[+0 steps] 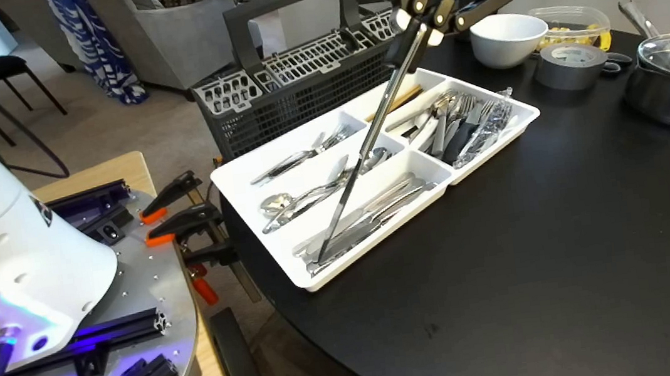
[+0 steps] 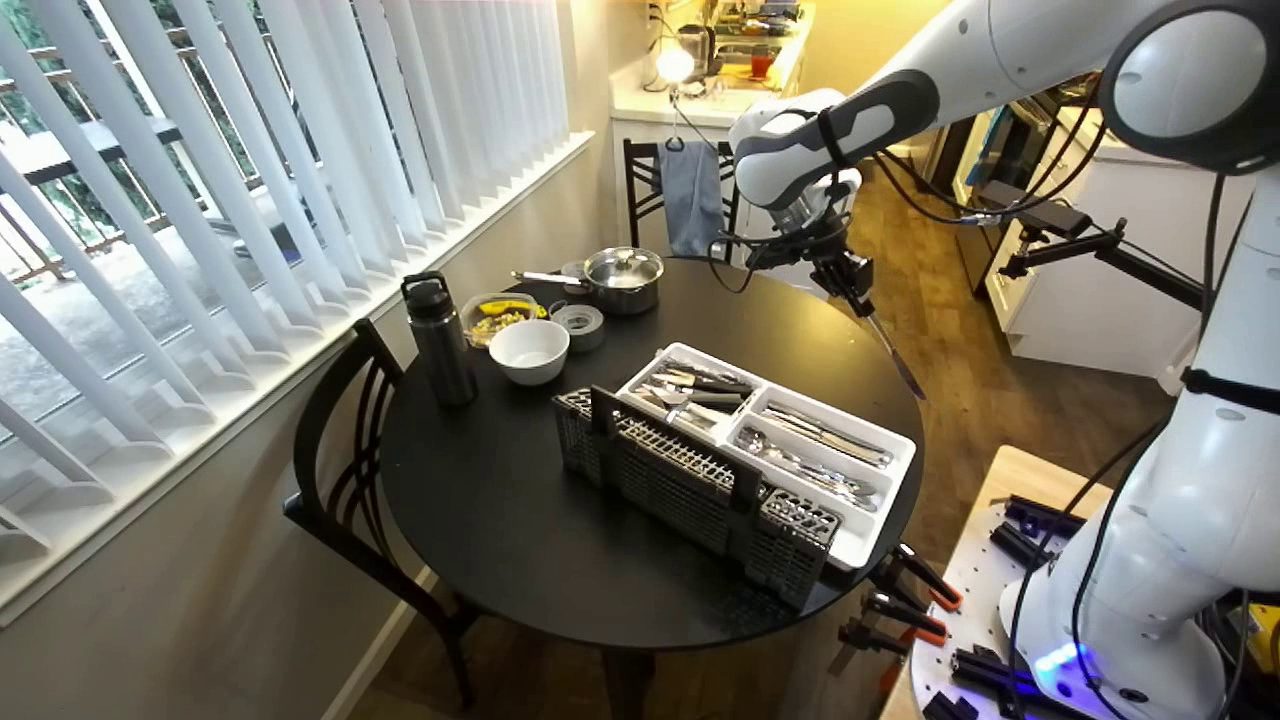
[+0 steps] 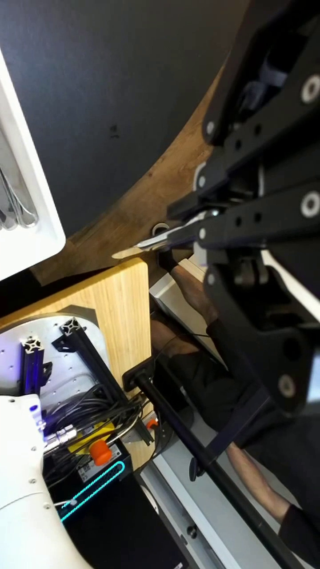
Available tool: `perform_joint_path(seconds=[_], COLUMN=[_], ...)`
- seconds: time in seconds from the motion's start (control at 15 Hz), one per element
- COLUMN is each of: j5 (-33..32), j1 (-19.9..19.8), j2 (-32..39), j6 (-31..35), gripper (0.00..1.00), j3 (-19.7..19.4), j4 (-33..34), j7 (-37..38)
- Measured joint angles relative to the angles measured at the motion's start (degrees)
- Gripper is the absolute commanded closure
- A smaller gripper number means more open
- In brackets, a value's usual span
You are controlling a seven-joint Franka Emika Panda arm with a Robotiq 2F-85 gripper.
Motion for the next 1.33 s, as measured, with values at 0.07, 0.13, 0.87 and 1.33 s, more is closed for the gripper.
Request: perform_joint_path(seconds=[0.07, 0.13, 0.87, 1.33], j5=[0.1, 0.2, 8.6, 11.2], j1=[0.2, 0.3, 0.3, 1.2], j2=[1.1, 2.1, 9.8, 13.5], j6=[0.0, 0.0, -2.0, -2.3], gripper=[0.98, 0.98, 0.98, 0.98], j3=[0.0, -0.1, -0.8, -0.9], j4=[0.8, 1.7, 8.2, 11.6], j7=[0.2, 0.5, 1.6, 4.7])
